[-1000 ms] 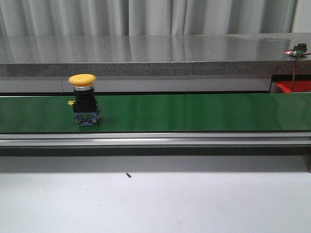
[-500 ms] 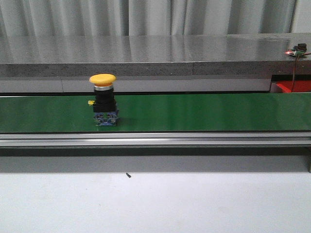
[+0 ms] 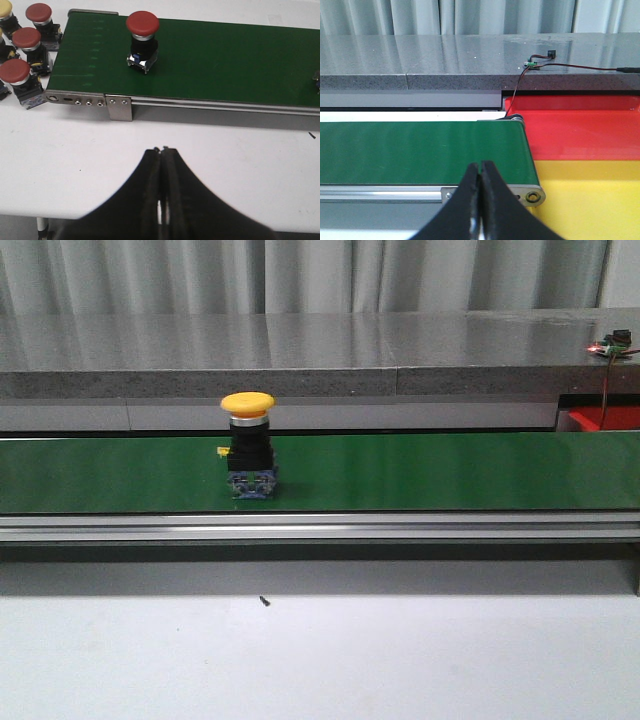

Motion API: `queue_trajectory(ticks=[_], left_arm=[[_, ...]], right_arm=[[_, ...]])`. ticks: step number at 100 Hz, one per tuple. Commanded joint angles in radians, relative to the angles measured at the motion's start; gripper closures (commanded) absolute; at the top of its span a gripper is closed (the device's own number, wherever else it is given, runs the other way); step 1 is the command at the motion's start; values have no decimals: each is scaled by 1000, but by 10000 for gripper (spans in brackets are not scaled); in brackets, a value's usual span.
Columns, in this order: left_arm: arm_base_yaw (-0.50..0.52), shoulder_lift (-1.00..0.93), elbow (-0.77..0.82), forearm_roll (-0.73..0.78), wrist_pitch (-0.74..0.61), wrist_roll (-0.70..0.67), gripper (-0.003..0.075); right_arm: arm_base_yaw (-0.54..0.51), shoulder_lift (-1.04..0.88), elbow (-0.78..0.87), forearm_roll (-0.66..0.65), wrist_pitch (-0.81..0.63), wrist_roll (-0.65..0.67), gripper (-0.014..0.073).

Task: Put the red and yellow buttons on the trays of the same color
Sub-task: 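Lower the red button onto the belt and release the left gripper, then lower the right gripper onto the yellow button on the belt and grasp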

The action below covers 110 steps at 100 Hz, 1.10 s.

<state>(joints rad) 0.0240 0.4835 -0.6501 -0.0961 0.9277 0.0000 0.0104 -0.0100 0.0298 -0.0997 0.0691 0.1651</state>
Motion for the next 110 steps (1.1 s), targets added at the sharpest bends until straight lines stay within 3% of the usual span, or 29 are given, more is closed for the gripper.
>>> queue_trajectory(ticks=[1, 30, 49, 85, 110], left_arm=[[-9, -43, -2, -15, -58, 0, 740], [-9, -159, 42, -15, -56, 0, 740], [-9, -161, 42, -15, -56, 0, 740], [-9, -161, 42, -15, -56, 0, 740], [-9, -161, 42, -15, -56, 0, 740]], right_arm=[[-8, -17, -19, -13, -82, -5, 710], [-9, -17, -27, -13, -104, -5, 710], [-9, 26, -137, -13, -22, -5, 710], [-1, 362, -455, -13, 212, -7, 710], [84, 637, -683, -13, 346, -25, 710]])
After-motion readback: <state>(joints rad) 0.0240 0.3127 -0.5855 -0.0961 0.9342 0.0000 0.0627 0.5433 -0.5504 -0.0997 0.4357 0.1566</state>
